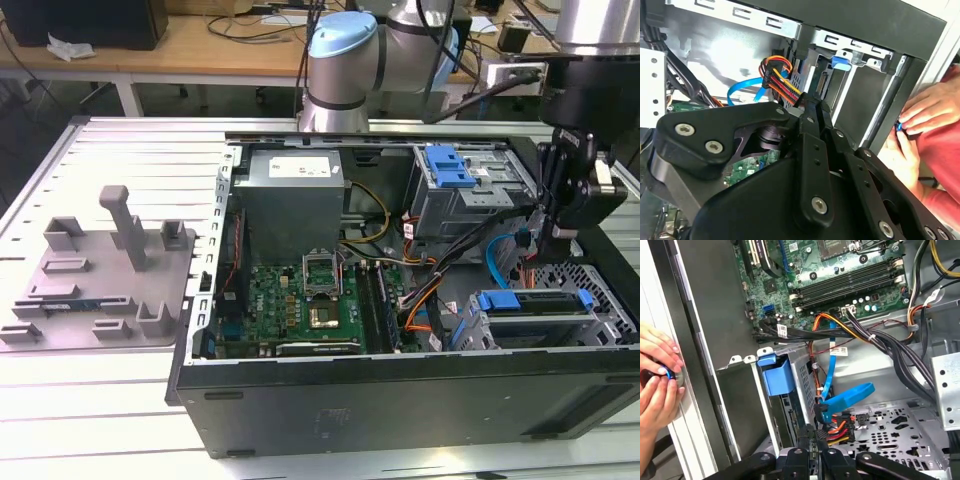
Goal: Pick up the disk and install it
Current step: 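Insert the first disk wire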
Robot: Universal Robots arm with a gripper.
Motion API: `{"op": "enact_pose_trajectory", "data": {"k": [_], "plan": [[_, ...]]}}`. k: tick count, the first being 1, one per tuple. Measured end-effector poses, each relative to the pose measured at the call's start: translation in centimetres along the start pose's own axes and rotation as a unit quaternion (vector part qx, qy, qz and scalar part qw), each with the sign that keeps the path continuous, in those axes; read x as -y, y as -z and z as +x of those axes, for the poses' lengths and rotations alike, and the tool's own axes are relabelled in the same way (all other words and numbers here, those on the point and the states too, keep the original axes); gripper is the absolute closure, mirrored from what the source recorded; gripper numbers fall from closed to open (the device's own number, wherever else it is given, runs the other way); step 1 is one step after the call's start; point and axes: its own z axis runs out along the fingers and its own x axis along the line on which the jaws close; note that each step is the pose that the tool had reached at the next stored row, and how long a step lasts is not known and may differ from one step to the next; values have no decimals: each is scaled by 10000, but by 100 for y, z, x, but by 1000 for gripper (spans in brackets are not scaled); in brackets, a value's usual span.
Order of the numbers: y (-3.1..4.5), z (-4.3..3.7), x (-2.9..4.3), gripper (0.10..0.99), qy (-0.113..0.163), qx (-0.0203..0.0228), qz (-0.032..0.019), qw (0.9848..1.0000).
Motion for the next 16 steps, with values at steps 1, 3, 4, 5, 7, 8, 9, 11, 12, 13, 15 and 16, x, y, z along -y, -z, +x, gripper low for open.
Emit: {"op": "enact_pose_trajectory", "data": {"k": [1, 3, 4, 5, 7, 8, 9, 11, 12, 13, 15, 16], "plan": [[-6, 22, 5, 918, -3, 41, -10, 10000], [-26, 85, 19, 918, -10, 135, -32, 9999], [-32, 105, 24, 918, -11, 159, -38, 9999], [-43, 138, 32, 918, -14, 197, -46, 9998], [-57, 184, 42, 918, -16, 249, -58, 9997], [-65, 210, 48, 918, -17, 296, -68, 9995], [-72, 231, 53, 918, -14, 346, -78, 9994], [-76, 246, 56, 918, 27, 404, -80, 9991], [-76, 247, 56, 918, 57, 418, -75, 9991], [-75, 247, 57, 918, 91, 433, -70, 9990], [-76, 247, 57, 918, 198, 474, -51, 9987], [-76, 247, 57, 918, 249, 489, -41, 9985]]}}
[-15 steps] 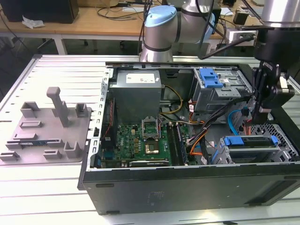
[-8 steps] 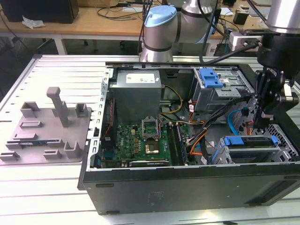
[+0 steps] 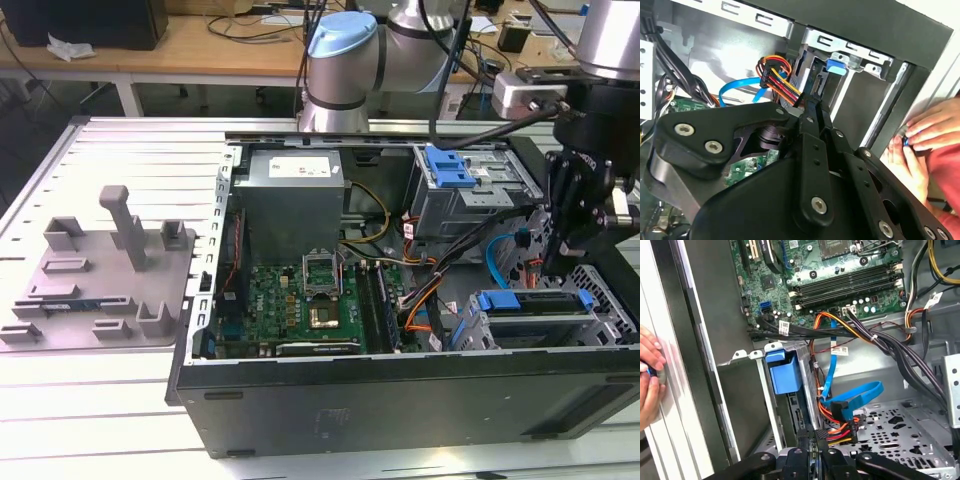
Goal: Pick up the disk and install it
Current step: 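Insert the first disk wire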
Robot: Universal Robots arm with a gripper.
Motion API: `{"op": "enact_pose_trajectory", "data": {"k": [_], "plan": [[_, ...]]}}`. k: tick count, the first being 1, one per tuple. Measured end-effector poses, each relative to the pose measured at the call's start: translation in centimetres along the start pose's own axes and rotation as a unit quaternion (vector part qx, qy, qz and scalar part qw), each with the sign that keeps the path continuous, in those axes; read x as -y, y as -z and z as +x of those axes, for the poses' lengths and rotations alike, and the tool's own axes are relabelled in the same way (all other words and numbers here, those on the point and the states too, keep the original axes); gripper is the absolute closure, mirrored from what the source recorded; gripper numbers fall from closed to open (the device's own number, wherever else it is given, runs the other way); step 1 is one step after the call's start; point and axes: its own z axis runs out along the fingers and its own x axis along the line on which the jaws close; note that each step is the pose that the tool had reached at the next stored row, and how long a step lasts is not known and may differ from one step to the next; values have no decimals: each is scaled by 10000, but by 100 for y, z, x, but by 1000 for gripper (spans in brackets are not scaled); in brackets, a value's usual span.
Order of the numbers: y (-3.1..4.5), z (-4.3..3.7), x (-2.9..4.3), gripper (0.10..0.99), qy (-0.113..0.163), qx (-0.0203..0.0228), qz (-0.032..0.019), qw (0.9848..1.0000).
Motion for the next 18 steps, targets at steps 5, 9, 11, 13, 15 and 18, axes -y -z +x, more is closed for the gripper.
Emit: {"op": "enact_pose_trajectory", "data": {"k": [5, 9, 11, 13, 15, 18], "plan": [[-6, 29, 5, 918, 212, 216, 8, 9995], [-20, 89, 16, 918, 200, 481, -34, 9986], [-31, 142, 25, 918, 194, 620, -57, 9979], [-47, 216, 38, 918, 185, 801, -86, 9966], [-62, 279, 49, 918, 186, 881, -99, 9959], [-64, 290, 52, 918, 189, 888, -99, 9958]]}}
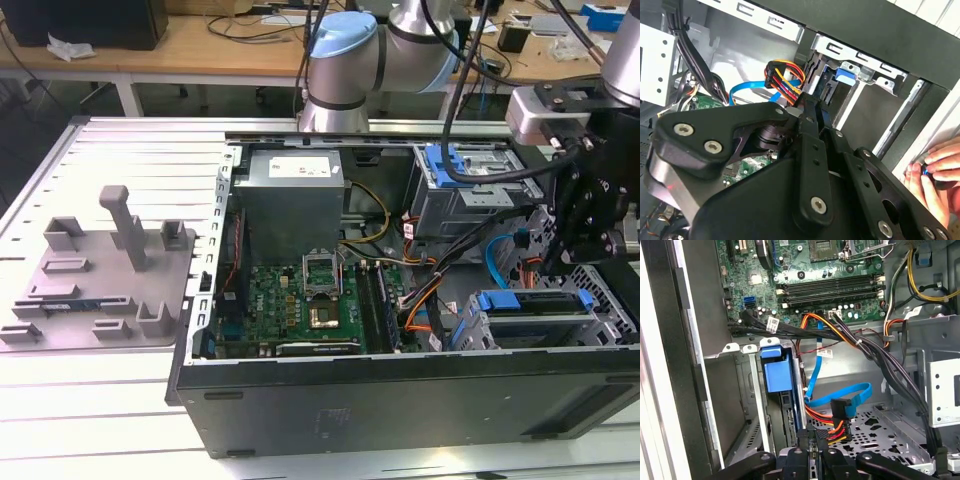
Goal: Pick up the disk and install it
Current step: 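Insert the first disk wire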
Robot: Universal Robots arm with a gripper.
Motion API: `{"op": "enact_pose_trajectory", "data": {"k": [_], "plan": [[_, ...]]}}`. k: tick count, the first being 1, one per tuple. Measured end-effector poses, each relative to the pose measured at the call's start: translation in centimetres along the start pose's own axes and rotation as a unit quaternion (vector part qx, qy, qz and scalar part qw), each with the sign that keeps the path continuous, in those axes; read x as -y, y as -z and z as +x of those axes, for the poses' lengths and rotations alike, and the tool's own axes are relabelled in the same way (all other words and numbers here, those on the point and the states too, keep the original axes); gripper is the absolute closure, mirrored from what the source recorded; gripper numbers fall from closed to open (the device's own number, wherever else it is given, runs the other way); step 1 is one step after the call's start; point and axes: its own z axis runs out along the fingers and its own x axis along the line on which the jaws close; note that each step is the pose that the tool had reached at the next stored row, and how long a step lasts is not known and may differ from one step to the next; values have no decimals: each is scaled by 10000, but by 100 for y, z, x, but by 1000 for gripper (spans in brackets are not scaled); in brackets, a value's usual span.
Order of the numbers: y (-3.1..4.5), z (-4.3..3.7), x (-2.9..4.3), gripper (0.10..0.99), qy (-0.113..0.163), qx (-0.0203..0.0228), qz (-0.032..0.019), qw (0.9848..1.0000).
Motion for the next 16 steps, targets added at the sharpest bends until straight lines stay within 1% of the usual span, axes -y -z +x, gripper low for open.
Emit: {"op": "enact_pose_trajectory", "data": {"k": [3, 4, 5, 7, 8, 9, 11, 14, 15, 16], "plan": [[0, 9, 2, 918, 1, 0, 0, 10000], [-1, 24, 12, 918, 1, 4, -4, 10000], [-3, 54, 30, 918, -1, 18, -14, 10000], [-7, 109, 60, 918, -9, 100, -37, 9999], [-7, 130, 68, 918, -12, 128, -45, 9999], [-8, 148, 74, 918, -14, 144, -54, 9999], [-9, 160, 78, 918, -15, 146, -70, 9999], [-10, 161, 79, 918, -14, 146, -72, 9999], [-17, 160, 84, 918, -13, 143, -94, 9999], [-24, 159, 90, 918, -13, 137, -135, 9998]]}}
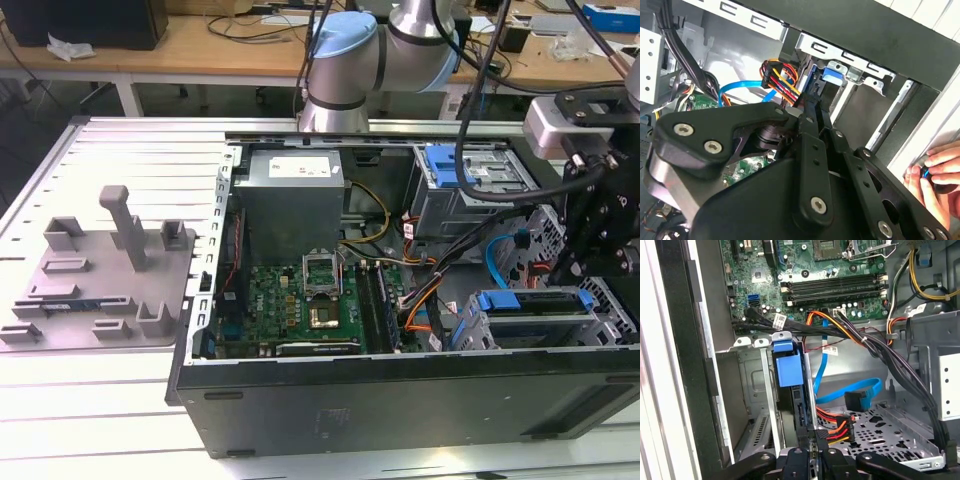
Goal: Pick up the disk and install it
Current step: 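Insert the first disk wire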
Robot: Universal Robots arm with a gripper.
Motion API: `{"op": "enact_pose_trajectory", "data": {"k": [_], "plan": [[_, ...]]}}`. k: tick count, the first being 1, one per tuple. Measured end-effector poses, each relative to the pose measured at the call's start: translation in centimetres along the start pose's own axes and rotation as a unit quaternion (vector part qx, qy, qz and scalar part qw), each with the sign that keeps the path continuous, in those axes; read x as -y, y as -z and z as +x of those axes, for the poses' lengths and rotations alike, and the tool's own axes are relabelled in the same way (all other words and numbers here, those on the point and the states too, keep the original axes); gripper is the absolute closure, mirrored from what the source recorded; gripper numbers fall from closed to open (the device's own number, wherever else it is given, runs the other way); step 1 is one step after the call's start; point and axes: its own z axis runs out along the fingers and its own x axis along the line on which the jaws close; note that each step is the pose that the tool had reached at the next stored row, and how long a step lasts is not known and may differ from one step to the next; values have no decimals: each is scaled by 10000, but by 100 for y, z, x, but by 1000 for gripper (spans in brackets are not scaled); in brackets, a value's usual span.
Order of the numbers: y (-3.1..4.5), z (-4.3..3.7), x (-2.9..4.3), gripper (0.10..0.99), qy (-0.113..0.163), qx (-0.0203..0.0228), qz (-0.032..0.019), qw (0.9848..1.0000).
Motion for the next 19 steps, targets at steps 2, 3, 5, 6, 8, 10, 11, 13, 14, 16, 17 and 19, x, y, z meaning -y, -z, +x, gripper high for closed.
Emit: {"op": "enact_pose_trajectory", "data": {"k": [2, 3, 5, 6, 8, 10, 11, 13, 14, 16, 17, 19], "plan": [[-18, -3, 22, 918, -2, -15, -118, 9999], [-24, -5, 30, 918, -3, -20, -151, 9999], [-25, -4, 32, 918, 1, -23, -166, 9999], [-25, -4, 32, 918, 2, -23, -167, 9999], [-26, -5, 41, 918, 4, -23, -167, 9999], [-27, -7, 53, 918, 3, -23, -167, 9999], [-28, -8, 61, 918, 3, -23, -167, 9999], [-29, -10, 74, 918, 10, -23, -167, 9999], [-29, -10, 74, 918, 28, -22, -167, 9999], [-29, -10, 75, 918, 80, -19, -169, 9998], [-30, -10, 75, 918, 98, -18, -169, 9998], [-30, -10, 75, 918, 176, -14, -171, 9997]]}}
